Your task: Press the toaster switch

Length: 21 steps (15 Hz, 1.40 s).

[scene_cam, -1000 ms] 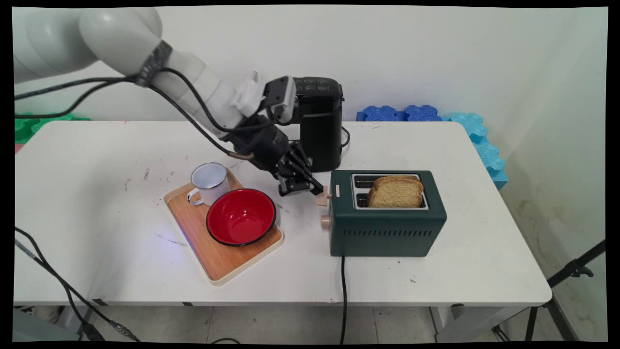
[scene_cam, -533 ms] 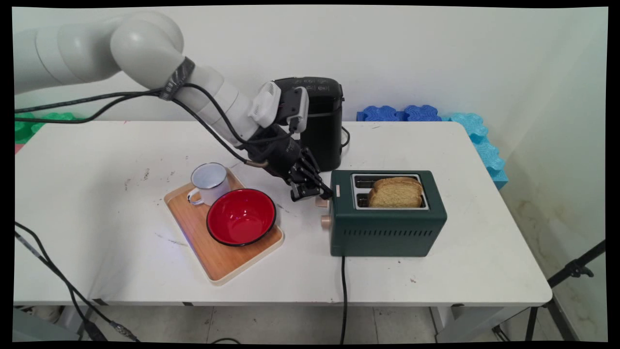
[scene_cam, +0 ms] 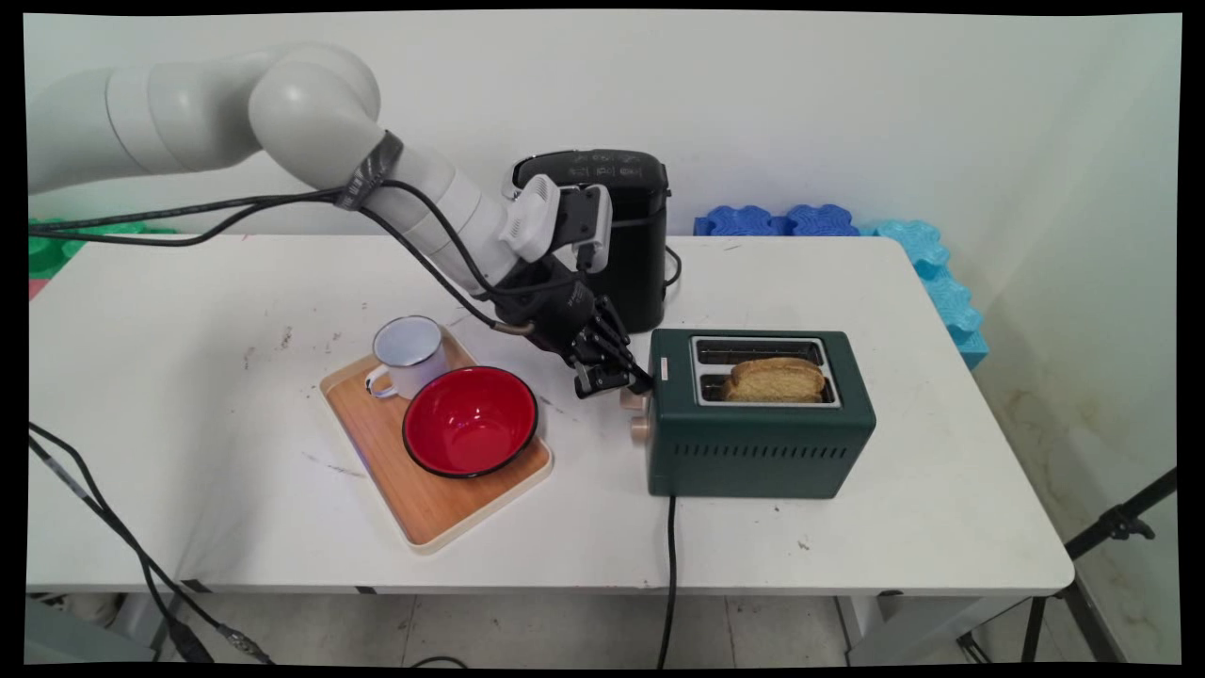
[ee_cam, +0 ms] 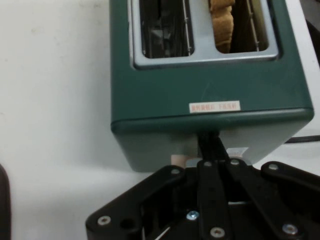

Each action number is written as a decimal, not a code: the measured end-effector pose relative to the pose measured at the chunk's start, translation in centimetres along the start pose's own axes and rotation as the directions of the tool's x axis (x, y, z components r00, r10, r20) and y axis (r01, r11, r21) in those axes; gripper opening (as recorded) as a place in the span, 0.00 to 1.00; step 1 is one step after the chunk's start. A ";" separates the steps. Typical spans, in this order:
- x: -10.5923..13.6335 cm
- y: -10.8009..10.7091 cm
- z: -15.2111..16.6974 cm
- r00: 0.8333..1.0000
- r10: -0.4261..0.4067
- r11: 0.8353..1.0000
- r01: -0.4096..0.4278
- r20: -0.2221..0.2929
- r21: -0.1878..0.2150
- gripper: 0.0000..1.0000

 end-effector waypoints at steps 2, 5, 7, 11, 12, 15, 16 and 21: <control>-0.1 -0.1 0.3 1.000 0.000 1.000 0.000 0.002 0.000 0.00; -0.3 -0.2 0.8 1.000 0.001 1.000 -0.001 0.006 -0.001 0.00; -0.5 -0.2 1.0 1.000 0.000 1.000 0.000 0.009 -0.002 0.00; -0.8 -0.3 1.4 1.000 0.000 1.000 0.001 0.015 -0.005 0.00; -0.9 -0.3 1.5 1.000 -0.001 1.000 0.001 0.016 -0.005 0.00; -1.1 -0.3 1.6 1.000 -0.003 1.000 0.003 0.020 -0.006 0.00; -1.2 -0.3 1.6 1.000 -0.004 1.000 0.004 0.022 -0.007 0.00; -1.5 -0.2 1.5 1.000 -0.006 1.000 0.006 0.030 -0.010 0.00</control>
